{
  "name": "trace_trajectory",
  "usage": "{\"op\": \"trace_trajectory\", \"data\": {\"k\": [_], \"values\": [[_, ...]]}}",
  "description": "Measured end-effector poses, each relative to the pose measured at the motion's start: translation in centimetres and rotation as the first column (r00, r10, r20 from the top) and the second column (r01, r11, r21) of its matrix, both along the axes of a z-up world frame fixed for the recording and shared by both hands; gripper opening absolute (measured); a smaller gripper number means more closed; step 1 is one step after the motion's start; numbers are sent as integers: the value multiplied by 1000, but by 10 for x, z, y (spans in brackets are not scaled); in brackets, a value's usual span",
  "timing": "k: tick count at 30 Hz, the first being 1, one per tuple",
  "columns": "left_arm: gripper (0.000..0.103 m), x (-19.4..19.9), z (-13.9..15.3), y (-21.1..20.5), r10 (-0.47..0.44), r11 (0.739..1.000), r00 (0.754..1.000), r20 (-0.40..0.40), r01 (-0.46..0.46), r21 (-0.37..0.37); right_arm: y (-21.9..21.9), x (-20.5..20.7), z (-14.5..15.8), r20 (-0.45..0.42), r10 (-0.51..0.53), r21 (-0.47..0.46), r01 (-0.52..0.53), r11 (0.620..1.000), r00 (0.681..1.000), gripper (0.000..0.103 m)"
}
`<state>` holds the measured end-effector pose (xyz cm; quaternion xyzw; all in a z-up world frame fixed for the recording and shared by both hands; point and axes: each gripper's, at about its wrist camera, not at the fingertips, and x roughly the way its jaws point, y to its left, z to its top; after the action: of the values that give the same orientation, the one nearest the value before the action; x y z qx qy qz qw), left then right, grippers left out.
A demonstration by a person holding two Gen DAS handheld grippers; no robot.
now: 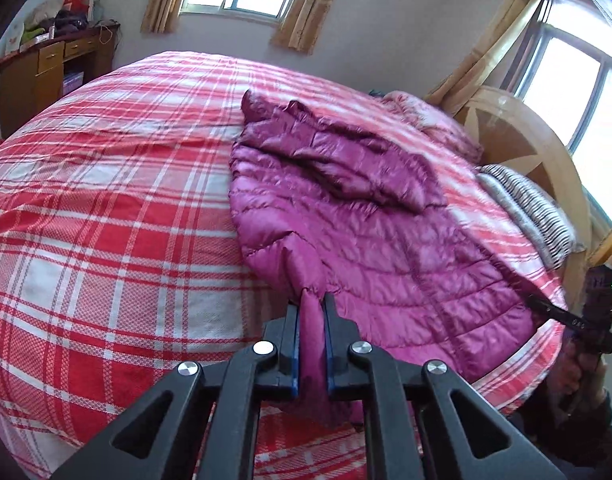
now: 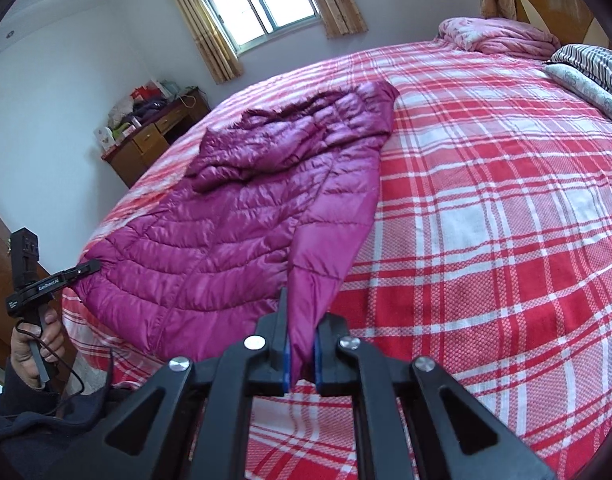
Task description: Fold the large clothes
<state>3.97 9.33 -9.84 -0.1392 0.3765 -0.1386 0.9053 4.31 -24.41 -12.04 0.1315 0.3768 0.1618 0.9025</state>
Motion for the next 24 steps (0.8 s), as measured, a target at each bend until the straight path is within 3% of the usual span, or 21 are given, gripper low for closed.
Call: {"op": "trace_trajectory", "data": {"k": [6,12,17,21,24], "values": [[7,-17,41,9,-43,995,994,98,52,-83,-11,-22,45,143,-14,31,10,999,990,9],[7,-41,86,22,-84,974,977,195,122,-191,-17,-44,95,275,-32,65,15,998,961,9],[7,-66,114,25,-111,968,956,273,166,-186,-18,-67,128,366,-31,66,7,998,930,9],[7,-65,117,29,-113,962,953,280,175,-208,-24,-71,134,389,-49,90,15,996,920,9],[7,-42,101,26,-117,965,964,238,167,-203,-29,-57,125,350,-68,98,36,995,934,9]]}}
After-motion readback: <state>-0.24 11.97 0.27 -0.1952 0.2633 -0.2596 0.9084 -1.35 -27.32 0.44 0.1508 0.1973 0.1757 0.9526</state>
